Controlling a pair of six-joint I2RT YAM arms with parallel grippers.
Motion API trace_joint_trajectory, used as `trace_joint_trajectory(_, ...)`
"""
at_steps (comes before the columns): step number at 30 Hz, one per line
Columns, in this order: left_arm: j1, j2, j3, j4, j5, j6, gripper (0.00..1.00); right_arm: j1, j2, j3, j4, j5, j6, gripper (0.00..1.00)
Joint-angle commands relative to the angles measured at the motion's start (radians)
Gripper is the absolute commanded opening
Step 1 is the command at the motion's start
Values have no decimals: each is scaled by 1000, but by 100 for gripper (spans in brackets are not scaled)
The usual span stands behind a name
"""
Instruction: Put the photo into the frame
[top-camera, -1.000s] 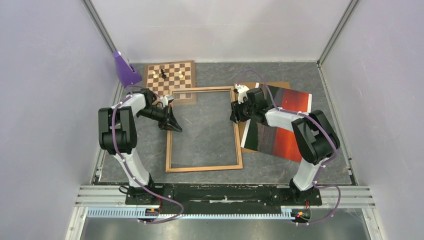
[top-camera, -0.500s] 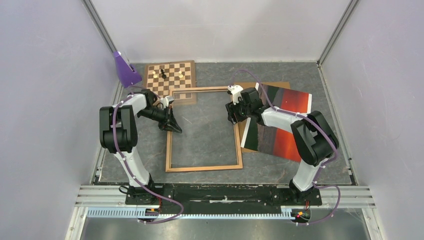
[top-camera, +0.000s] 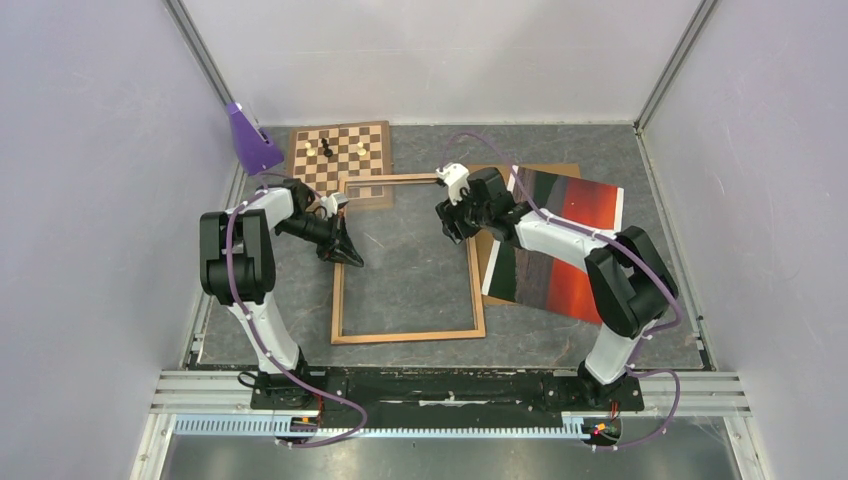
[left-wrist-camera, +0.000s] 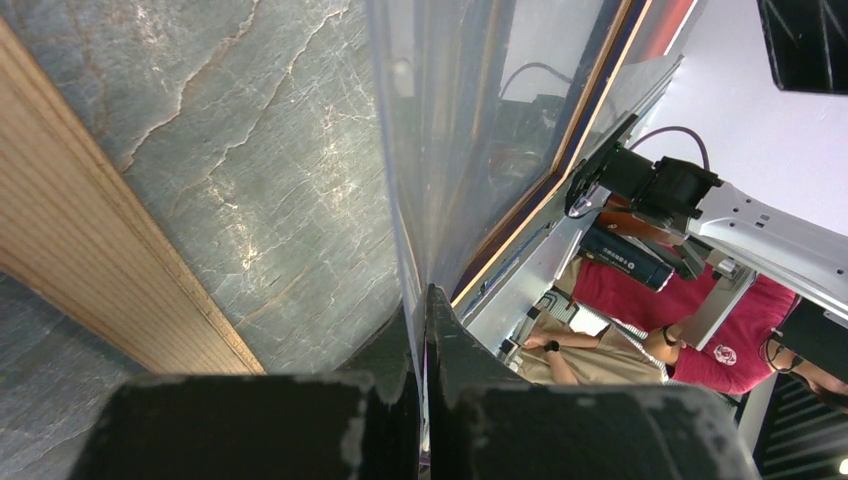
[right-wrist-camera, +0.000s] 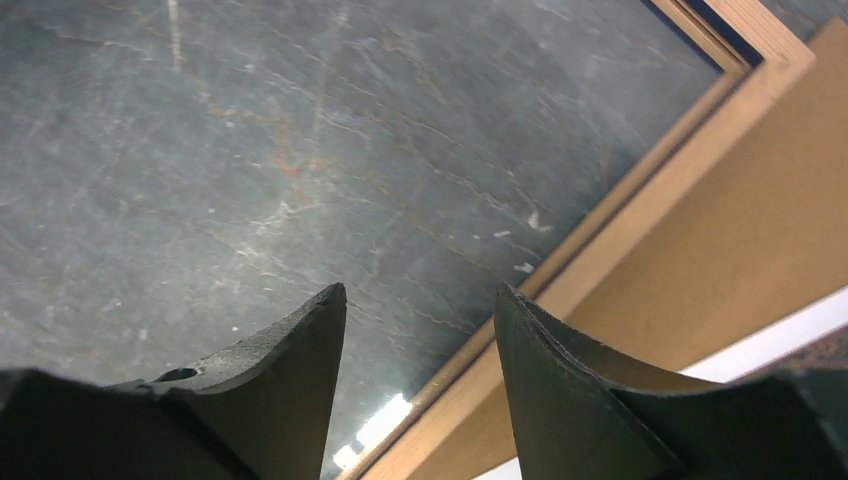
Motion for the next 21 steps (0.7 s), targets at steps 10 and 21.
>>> trace_joint_trajectory(10,-5,1,-8,15,-15,-12,2,114,91,114,-31,-81,-67,58)
trace_joint_trajectory(21,-6,12,-14,16,-19,-10,2,176,139,142,-44,-85,-78,58)
